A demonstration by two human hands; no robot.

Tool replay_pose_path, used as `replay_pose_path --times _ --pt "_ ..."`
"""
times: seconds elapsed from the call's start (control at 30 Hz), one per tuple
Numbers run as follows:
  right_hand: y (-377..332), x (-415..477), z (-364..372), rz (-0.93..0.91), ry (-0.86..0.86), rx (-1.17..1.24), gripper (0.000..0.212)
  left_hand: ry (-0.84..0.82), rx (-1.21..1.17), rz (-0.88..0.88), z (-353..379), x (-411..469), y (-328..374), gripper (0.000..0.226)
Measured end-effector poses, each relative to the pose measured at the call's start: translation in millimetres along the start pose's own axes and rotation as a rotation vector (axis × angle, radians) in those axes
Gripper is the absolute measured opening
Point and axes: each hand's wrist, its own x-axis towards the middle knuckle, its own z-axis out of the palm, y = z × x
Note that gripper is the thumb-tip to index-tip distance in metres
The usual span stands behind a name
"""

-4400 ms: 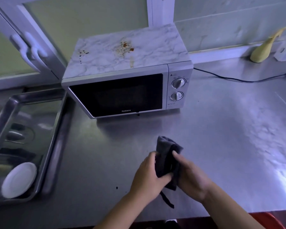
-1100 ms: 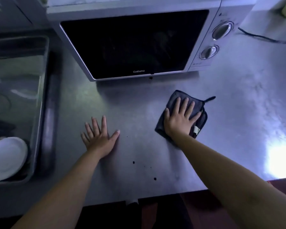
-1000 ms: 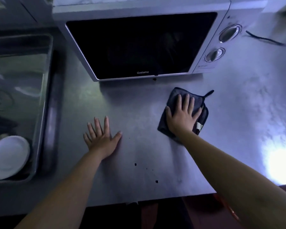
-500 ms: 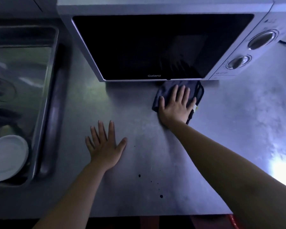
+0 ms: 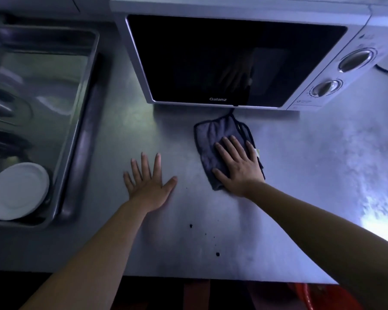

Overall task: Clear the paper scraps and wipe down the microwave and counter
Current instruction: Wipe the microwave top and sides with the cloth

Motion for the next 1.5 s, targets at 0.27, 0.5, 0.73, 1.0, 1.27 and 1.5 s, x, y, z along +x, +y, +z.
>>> replay_pose_path --times 0.27,0.5,0.73,1.0,1.27,1.5 --pt "-25 -135 37 0.175 0.066 -0.025 0.077 -0.021 0.005 0.007 -8 2 2 0.089" --pt "-98 -205 60 0.522 0.073 0.040 0.078 -0.028 0.000 0.110 -11 -6 -4 0.082" --pt "-204 -179 64 0.811 0.005 0.178 0.083 0.187 -0.005 0.163 -28 -21 -59 0.073" --pt "-227 -97 49 0.900 0.034 0.261 0.086 0.056 0.016 0.085 -34 -23 -99 0.106" --pt "-144 29 14 0.620 0.024 0.161 0.084 0.012 0.039 0.080 -22 -18 -109 0.108" --pt "-118 127 -10 0.294 -0.010 0.033 0.084 -0.039 0.037 0.106 -25 -12 -109 0.103"
